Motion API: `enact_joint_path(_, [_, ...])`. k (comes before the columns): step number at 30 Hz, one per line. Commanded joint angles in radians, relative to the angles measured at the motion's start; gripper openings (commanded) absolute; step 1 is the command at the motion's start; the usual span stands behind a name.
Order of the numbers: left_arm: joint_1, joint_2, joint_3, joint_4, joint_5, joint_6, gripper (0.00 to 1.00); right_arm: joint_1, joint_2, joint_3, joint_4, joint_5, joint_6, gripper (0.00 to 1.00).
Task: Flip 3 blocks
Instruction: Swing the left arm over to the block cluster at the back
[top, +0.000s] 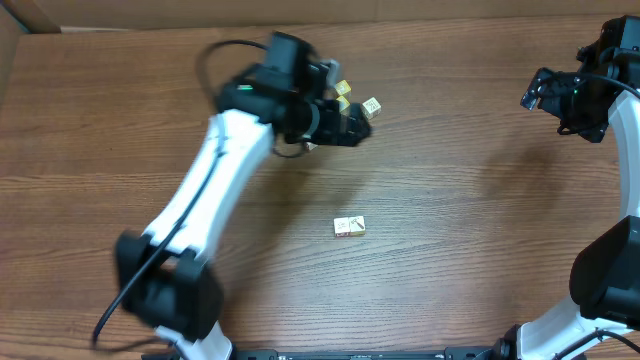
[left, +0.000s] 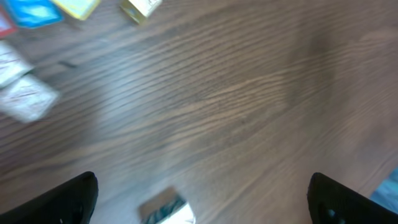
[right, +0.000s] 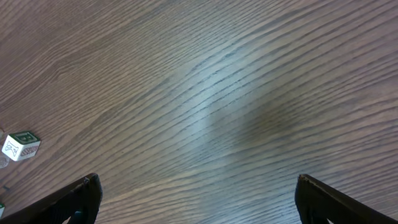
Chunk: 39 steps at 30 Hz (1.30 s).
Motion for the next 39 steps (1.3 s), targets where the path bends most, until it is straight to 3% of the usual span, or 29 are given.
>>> enact_joint_path(1, [-0.013,0.069,0.002,0.055,0.027,-0.071,1.00,0.001,0.001,0.007,0.005,-0.002,-0.001,1.00])
enact_joint_path(3, [-0.008,0.107,0.002,0.109,0.102,-0.106,1.00,0.001,0.001,0.007,0.005,-0.002,-0.001,1.00])
enact_joint_path(7, [0.037,0.149,0.002,0.285,0.443,-0.107,1.00,0.001,0.001,0.007,0.005,-0.002,-0.001,1.00])
enact_joint_path(10, [0.064,0.152,0.002,0.390,0.560,-0.175,1.00,0.001,0.001,0.007,0.005,-0.002,-0.001,1.00])
enact_joint_path(12, [0.074,0.152,0.002,0.446,0.601,-0.214,0.99,0.001,0.001,0.007,0.005,-0.002,-0.001,1.00])
enact_joint_path(13, [0.075,0.152,0.002,0.470,0.614,-0.223,0.93,0.001,0.001,0.007,0.005,-0.002,-0.001,1.00])
enact_joint_path(14, [0.076,0.152,0.002,0.477,0.594,-0.253,0.87,0.001,0.001,0.007,0.005,-0.002,-0.001,1.00])
enact_joint_path(17, [0.075,0.152,0.002,0.430,0.435,-0.352,0.82,0.001,0.001,0.007,0.005,-0.002,-0.001,1.00])
enact_joint_path(18, [0.075,0.152,0.002,0.408,0.374,-0.374,0.69,0.001,0.001,0.007,0.005,-0.002,-0.001,1.00])
enact_joint_path(20, [0.075,0.152,0.006,0.347,0.245,-0.406,0.04,0.001,0.001,0.007,0.005,-0.002,-0.001,1.00])
enact_joint_path(22, [0.076,0.152,0.009,0.285,0.123,-0.440,0.04,0.001,0.001,0.007,0.005,-0.002,-0.001,1.00])
enact_joint_path(24, [0.077,0.152,0.022,0.229,0.028,-0.440,0.26,0.001,0.001,0.007,0.005,-0.002,-0.001,1.00])
enact_joint_path(25, [0.080,0.152,0.034,0.193,-0.026,-0.438,0.29,0.001,0.001,0.007,0.005,-0.002,-0.001,1.00])
enact_joint_path(27, [0.088,0.152,0.072,0.118,-0.113,-0.421,0.30,0.001,0.001,0.007,0.005,-0.002,-0.001,1.00])
enact_joint_path(32, [0.106,0.152,0.199,-0.044,-0.290,-0.370,0.44,0.001,0.001,0.007,0.005,-0.002,-0.001,1.00])
enact_joint_path(39, [0.098,0.154,0.271,-0.084,-0.466,-0.204,0.55,0.001,0.001,0.007,0.005,-0.002,-0.001,1.00])
